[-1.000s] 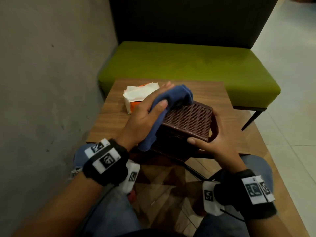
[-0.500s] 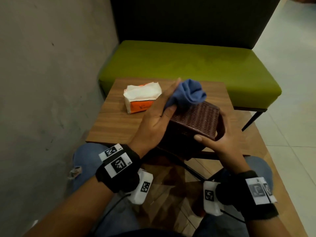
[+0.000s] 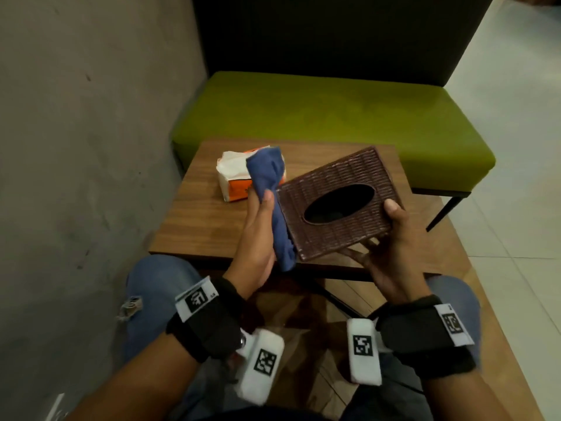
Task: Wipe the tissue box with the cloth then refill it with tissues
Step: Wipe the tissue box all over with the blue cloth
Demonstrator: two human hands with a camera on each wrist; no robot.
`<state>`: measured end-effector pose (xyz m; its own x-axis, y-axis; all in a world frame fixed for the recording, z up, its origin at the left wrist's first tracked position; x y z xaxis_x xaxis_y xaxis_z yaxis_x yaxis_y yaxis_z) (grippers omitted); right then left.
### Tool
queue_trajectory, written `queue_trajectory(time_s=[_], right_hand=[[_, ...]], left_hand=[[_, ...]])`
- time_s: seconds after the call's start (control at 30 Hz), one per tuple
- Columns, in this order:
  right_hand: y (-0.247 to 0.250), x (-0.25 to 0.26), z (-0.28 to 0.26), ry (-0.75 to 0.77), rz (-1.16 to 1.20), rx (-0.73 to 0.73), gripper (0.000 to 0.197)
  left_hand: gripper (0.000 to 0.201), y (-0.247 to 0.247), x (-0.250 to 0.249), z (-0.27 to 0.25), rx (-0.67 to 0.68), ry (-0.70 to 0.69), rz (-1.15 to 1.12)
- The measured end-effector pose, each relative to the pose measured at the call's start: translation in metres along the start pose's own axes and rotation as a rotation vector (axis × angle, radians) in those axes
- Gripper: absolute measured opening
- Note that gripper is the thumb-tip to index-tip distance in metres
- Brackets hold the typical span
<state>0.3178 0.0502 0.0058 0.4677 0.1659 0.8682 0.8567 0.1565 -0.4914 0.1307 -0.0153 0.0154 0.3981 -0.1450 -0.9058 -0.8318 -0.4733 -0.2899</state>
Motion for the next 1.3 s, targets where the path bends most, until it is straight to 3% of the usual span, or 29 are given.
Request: queue_trajectory(time_s=[0.13,0.23,0.37,0.5,0.6,0.73,0.77,0.8,0.97,1.1,1.17,1.3], right_hand=[[-0.007,-0.017,-0.011,-0.175,0.159,-0.082,0.054],[-0.014,-0.02,-0.008,-0.263,0.24,-0.167,0.053],[-0.023,-0.023,0.001,-0.354,0.515,0.046,0.062],[0.0,-0.033,0.001,-0.404,0.366,-0.107,0.067],[0.001,-0.038,-0.002,-0.438,0.428,-0.113,0.071],[0.004,-0.043,-0.009,-0.472,0.356,-0.168,0.063],[0.002,-0.043,-0.011,-0.484,0.345,-0.166,0.06],[-0.001,-0.043,-0.012,-0.494,0.339,-0.173,0.057],[-0.003,-0.034,-0.001,-0.444,0.332,-0.191,0.061],[-0.004,-0.036,-0.01,-0.457,0.329,-0.181,0.055],[-0.009,-0.039,-0.014,-0.476,0.322,-0.174,0.056],[-0.014,-0.039,-0.007,-0.435,0.326,-0.27,0.058]], left_hand=[[0.044,-0.008,-0.045,0.004,-0.049,-0.321,0.314],[0.048,-0.019,-0.033,-0.02,0.026,-0.542,0.522],[0.04,-0.032,0.003,-0.044,0.206,-0.872,0.967],[0.043,-0.023,-0.014,-0.02,0.216,-0.775,0.852],[0.044,-0.029,-0.017,-0.018,0.246,-0.753,0.813],[0.037,-0.02,-0.042,0.004,-0.03,-0.414,0.443],[0.034,-0.017,-0.045,0.007,-0.067,-0.385,0.411],[0.034,-0.018,-0.046,0.004,-0.069,-0.4,0.439],[0.048,-0.032,-0.009,-0.035,0.167,-0.592,0.689],[0.036,-0.017,-0.032,0.01,0.002,-0.41,0.396],[0.032,-0.007,-0.043,0.035,-0.076,-0.359,0.409],[0.04,-0.012,-0.02,0.009,-0.055,-0.443,0.517]])
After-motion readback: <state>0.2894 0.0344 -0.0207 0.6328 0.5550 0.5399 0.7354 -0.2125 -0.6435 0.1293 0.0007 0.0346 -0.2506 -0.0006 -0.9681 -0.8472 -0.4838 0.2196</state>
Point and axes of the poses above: each hand's wrist, its own z-axis towards the middle knuckle, its own y-axis out of the back of the hand, x = y × z, the point moved 5 cm from there along z, towards the middle knuckle, and after that the axes turned 13 degrees about y, right-handed, at the moved point
